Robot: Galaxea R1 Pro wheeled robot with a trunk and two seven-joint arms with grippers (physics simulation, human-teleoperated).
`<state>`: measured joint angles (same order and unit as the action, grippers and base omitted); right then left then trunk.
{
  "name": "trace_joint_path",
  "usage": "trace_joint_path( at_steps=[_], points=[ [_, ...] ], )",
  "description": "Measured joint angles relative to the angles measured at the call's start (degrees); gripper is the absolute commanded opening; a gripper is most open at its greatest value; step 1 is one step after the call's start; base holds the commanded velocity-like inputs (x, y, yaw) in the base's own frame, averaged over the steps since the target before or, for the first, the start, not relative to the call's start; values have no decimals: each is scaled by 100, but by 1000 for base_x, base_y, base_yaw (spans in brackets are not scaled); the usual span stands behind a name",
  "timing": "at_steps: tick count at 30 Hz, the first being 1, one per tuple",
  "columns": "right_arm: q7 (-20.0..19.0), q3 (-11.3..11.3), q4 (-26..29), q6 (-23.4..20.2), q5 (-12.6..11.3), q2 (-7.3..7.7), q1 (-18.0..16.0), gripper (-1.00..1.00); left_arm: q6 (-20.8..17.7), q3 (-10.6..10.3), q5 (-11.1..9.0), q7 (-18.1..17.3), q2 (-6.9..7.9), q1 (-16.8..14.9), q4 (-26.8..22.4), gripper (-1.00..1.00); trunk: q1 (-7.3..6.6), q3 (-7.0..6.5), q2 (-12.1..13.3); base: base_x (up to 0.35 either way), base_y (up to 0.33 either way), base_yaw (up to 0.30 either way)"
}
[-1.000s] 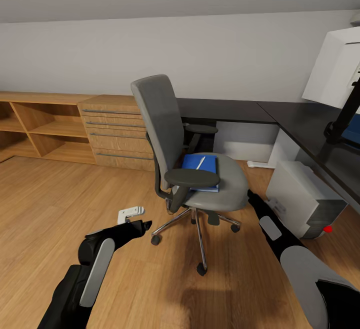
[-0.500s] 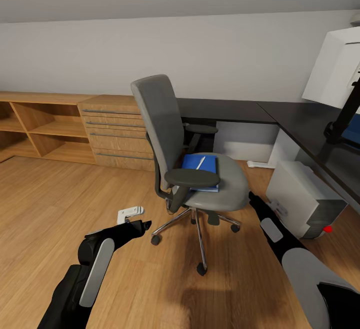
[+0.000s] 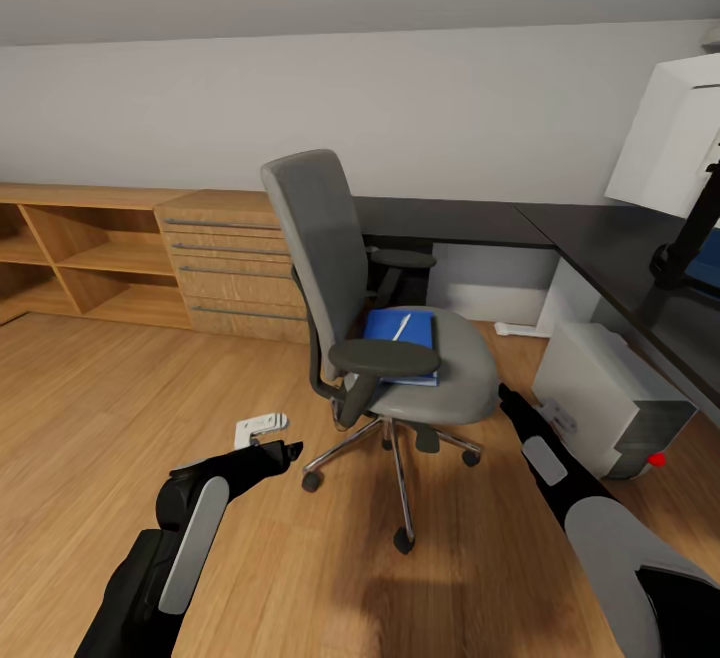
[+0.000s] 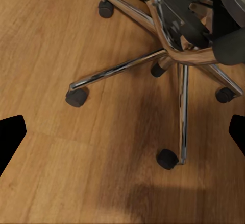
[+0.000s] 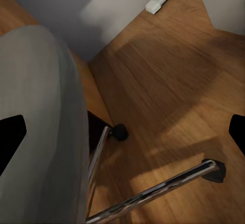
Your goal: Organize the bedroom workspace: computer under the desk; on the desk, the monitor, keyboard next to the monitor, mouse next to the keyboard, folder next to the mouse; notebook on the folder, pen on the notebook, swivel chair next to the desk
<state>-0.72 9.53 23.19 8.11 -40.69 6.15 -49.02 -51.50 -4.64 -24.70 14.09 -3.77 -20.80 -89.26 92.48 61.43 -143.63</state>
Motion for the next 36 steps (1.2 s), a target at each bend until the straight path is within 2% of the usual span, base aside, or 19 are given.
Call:
trace_joint_path(
  at_steps=[22, 26, 36],
  points=[
    [0, 2, 3, 7, 0, 26, 0, 100, 0, 0, -1, 2, 0, 0, 28, 100, 0, 0, 0, 3, 0, 0],
    [0, 8, 6, 6, 4, 34, 0, 100, 7, 0, 6, -12, 0, 0, 28, 100, -2, 0, 0, 232, 0, 0],
    [3, 11, 3, -14, -9, 156, 0, 100, 5, 0, 23, 1, 2, 0, 21, 100, 0, 0, 0, 99, 0, 0]
  ],
)
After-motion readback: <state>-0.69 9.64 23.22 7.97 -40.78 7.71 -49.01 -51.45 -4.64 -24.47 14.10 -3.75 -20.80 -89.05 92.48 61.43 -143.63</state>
